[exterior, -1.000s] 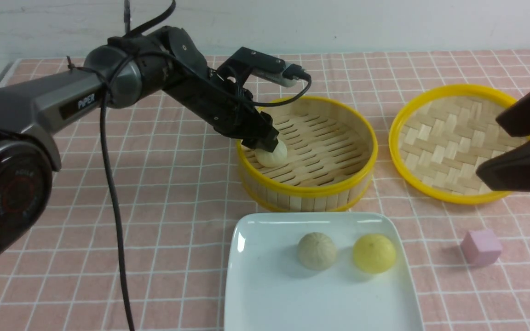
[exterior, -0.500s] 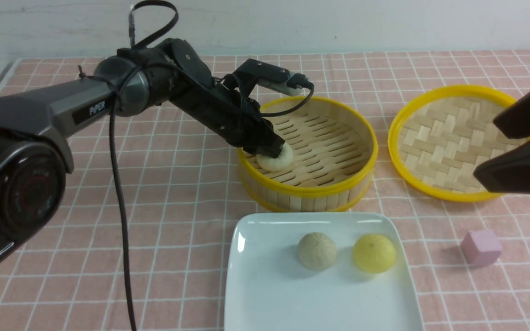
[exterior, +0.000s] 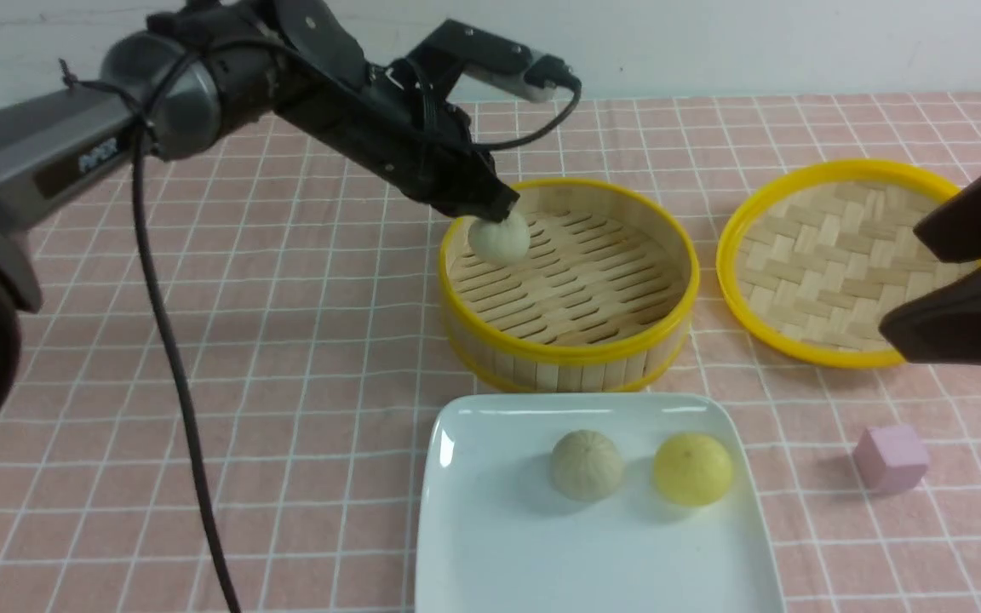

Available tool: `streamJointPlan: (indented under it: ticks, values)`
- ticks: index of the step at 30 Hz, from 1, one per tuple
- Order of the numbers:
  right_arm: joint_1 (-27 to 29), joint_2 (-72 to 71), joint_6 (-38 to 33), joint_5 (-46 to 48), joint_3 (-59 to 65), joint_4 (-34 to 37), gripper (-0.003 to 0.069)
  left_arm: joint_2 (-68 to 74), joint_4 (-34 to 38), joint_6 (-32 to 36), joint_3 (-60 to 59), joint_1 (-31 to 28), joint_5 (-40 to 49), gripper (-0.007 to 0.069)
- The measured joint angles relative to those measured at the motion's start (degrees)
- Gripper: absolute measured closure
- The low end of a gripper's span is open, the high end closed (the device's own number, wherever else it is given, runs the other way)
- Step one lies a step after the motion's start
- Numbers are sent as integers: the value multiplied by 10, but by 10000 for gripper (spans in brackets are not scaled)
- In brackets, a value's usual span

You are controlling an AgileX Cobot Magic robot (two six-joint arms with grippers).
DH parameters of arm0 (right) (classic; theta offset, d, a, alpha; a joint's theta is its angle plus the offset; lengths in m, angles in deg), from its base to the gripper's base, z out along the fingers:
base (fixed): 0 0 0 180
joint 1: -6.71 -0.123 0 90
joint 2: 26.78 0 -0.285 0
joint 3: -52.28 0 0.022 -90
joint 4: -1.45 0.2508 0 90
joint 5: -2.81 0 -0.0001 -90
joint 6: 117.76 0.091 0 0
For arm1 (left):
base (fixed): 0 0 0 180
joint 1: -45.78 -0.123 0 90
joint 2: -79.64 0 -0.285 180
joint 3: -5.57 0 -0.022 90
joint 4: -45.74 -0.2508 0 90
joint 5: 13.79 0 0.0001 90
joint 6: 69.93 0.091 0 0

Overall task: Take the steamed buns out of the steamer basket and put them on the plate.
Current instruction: Use the left arm to put the steamed stuffed bun into the plate

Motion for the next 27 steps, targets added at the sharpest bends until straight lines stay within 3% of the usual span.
streamJointPlan:
  ticks: [6, 16, 21, 27]
  values:
    - [0, 0, 0, 0, 0, 0, 153, -58, -11, -11, 0, 0, 53, 613]
    - [0, 0, 0, 0, 0, 0, 153, -101, -26, -69, -11, 4, 216, 613]
    - [0, 0, 0, 0, 0, 1, 153, -111, -39, -72, -48, 34, 226, 613]
    - [0, 0, 0, 0, 0, 1, 153, -112, -52, -74, -136, 102, 174, 613]
